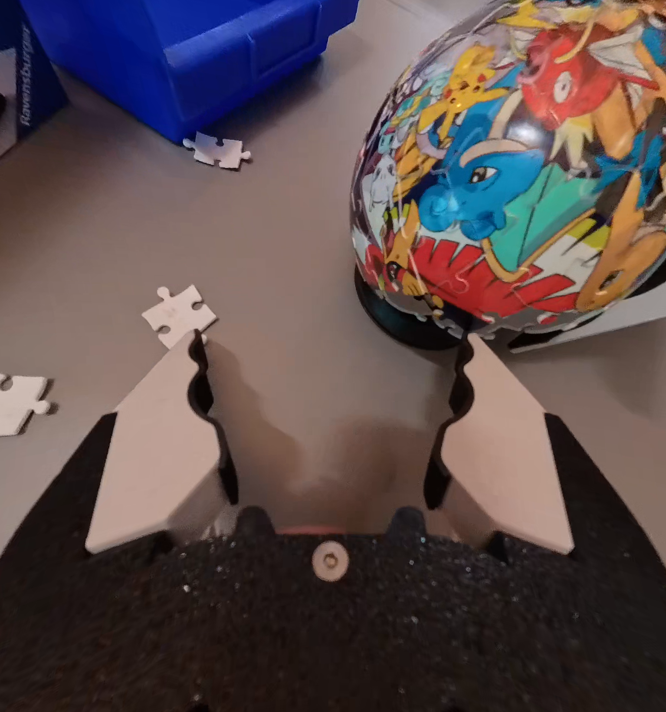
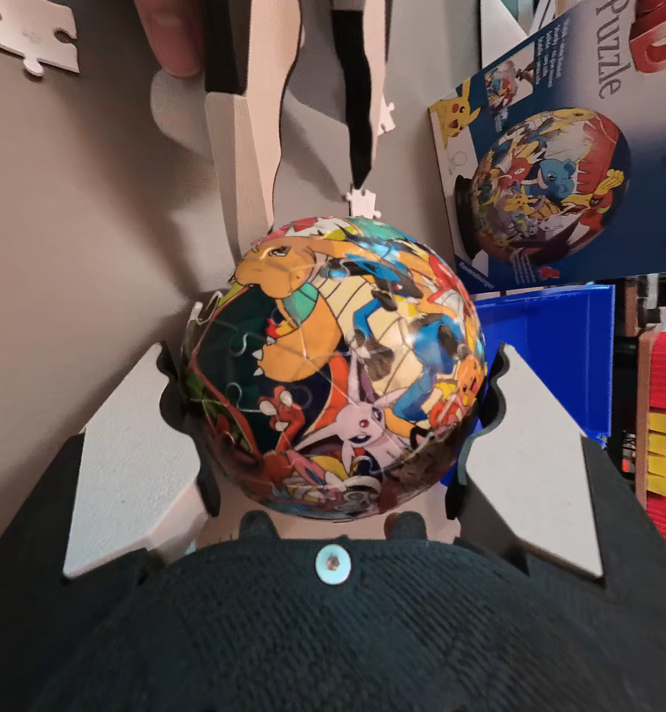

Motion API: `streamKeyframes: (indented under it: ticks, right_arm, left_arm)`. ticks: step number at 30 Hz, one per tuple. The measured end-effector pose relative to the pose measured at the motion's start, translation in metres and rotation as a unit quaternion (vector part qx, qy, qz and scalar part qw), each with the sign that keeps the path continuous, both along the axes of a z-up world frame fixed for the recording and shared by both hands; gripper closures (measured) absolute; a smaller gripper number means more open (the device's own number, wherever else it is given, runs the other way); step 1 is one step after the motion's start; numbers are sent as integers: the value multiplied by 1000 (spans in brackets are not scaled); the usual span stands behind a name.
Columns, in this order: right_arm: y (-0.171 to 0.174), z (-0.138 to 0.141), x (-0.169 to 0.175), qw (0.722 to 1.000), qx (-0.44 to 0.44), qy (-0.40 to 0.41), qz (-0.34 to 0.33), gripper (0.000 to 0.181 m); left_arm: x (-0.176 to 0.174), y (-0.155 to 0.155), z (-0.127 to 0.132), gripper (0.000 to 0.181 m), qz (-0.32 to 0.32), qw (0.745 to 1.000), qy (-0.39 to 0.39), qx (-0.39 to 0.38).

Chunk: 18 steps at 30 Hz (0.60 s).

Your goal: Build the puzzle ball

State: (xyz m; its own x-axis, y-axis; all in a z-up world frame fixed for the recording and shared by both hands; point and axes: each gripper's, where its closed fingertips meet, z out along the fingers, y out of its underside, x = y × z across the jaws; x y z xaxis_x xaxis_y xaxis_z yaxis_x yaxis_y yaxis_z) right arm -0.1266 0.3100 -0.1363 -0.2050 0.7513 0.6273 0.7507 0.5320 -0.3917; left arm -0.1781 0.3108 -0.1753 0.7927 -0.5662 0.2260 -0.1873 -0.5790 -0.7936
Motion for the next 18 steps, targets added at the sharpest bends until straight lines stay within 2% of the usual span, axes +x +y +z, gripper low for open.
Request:
streamKeyframes:
  ticks: [4, 12, 18]
  right_arm:
    - [1, 2, 0, 1000, 15, 24, -9, 27]
    - [-1, 6, 0, 997, 48, 68, -10, 24]
    - [-3, 9, 1, 993, 67, 96, -12, 27]
  left_arm:
    - [0, 5, -4, 54, 5, 1000, 8, -9]
    - [9, -1, -9, 59, -28, 999, 22, -29]
    - [3, 2, 2, 66, -36, 998, 42, -8]
